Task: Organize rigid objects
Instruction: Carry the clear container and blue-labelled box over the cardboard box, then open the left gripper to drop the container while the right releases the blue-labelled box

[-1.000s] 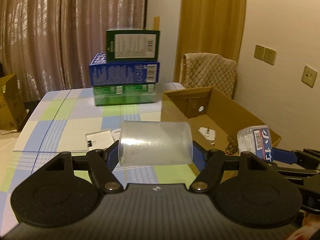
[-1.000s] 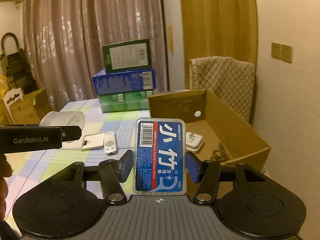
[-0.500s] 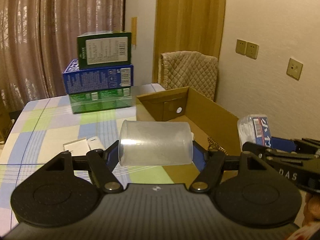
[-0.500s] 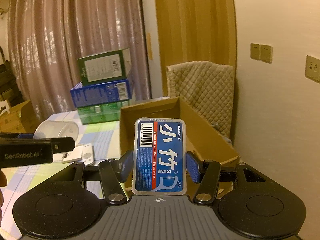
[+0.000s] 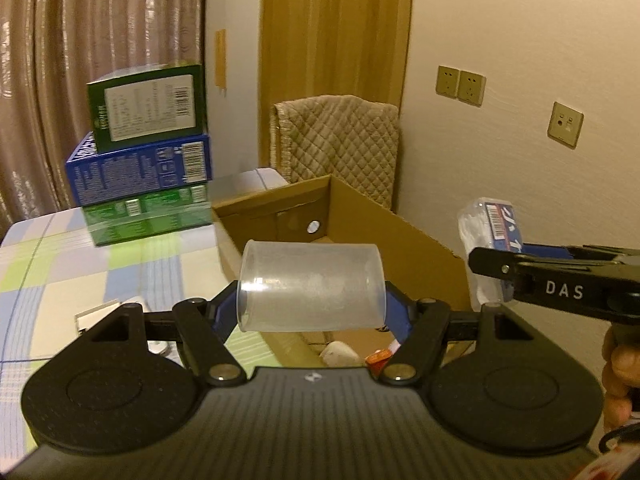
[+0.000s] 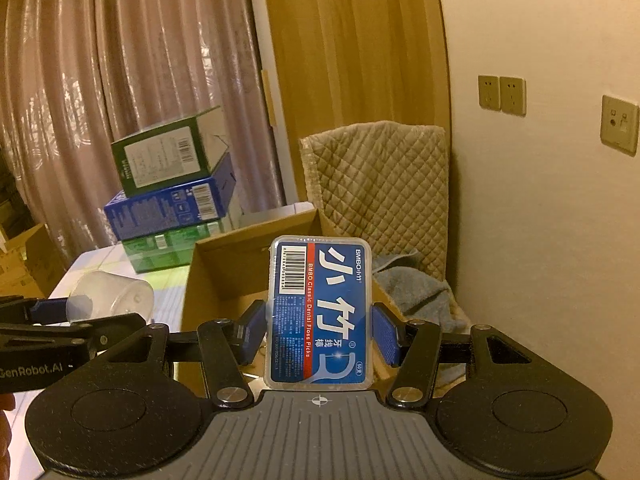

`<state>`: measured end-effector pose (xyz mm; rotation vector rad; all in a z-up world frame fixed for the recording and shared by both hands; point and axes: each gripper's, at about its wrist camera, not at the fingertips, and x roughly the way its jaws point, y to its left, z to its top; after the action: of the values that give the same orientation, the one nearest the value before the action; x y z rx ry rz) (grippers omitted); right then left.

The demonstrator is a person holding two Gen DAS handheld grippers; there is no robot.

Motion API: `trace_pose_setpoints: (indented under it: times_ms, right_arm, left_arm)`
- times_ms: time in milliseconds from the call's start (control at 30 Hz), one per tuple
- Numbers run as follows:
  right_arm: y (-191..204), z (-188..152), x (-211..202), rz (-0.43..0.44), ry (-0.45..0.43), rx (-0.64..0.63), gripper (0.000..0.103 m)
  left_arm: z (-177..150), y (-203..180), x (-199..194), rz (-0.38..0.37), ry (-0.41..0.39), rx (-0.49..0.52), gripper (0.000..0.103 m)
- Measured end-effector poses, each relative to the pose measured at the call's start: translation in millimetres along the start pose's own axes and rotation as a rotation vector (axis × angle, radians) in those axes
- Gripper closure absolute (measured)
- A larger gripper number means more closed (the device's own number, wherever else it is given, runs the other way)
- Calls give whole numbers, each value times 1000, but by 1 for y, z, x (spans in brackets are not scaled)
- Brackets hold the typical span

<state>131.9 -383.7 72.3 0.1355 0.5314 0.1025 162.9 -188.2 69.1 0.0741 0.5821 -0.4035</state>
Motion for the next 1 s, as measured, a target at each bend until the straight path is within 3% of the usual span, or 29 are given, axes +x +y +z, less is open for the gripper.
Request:
trace_pose_setpoints:
  times_ms: [467,1000]
  right_arm:
    - [-34,6,48,12,73,68,50]
    - [-41,1,64,4,92,87,50]
  left_arm:
    - [5,-19,60,-54,65,49,35]
    - [-5,-25,80,-66,105,63,35]
